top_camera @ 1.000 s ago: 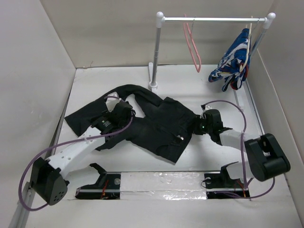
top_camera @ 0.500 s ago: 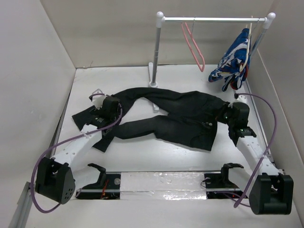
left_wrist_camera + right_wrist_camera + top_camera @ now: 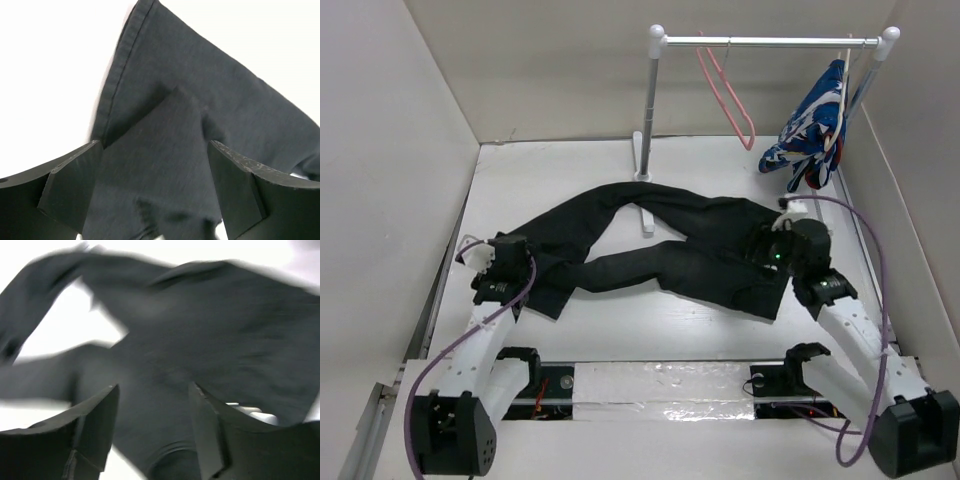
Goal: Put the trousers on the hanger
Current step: Flatten out the trousers at the center of the board.
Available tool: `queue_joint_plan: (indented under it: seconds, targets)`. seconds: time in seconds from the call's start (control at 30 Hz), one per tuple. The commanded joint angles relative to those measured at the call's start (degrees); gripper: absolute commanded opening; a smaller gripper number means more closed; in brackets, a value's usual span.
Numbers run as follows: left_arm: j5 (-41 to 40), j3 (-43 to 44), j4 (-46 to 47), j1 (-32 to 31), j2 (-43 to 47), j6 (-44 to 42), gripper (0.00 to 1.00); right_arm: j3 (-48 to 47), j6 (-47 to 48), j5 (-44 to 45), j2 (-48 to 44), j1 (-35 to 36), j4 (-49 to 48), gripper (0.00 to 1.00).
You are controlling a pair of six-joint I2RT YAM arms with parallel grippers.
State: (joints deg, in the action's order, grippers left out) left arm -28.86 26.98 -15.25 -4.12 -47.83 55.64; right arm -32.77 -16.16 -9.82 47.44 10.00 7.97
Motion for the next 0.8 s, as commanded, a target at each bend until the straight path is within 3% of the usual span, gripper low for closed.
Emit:
queue_joint_plan:
  seconds: [0.0, 0.13, 0.23, 0.27, 0.33, 0.57, 0.73, 0.77]
  targets:
    - [7.7, 1.2, 11.3, 5.2, -3.8, -2.2, 0.85, 0.4, 2.4, -2.5, 3.5, 12.2, -1.5, 0.56]
    - [10.1, 8.3, 12.4, 7.7, -12.2, -4.6, 0.85, 1.3, 2.7, 3.2, 8.6, 25.1, -4.3, 0.53]
    - [7.4, 10.4, 11.6, 7.7, -18.5, -3.4, 0.84, -1.0, 2.6, 5.5, 14.7, 32.0, -7.2, 0.68]
    - [5.2, 10.6, 11.1, 7.7, -21.3, -2.6, 0.83, -2.1, 2.5, 6.5, 16.6, 33.4, -7.4, 0.79]
    - [3.1, 11.1, 10.9, 7.7, -23.5, -1.3, 0.83, -8.8, 4.9, 7.5, 21.4, 37.3, -6.9, 0.87]
    - [2.7, 14.4, 8.7, 10.5, -32.1, -2.2, 0.82, -30.8, 11.8, 9.9, 46.0, 45.7, -6.6, 0.96]
    - [4.0, 17.1, 8.7, 10.5, -36.0, -3.8, 0.83, -40.8, 12.2, 8.3, 63.1, 48.1, -3.3, 0.89]
    - [4.3, 17.6, 8.7, 10.5, -36.7, -4.7, 0.83, -41.1, 12.2, 8.4, 64.2, 48.9, -3.4, 0.65]
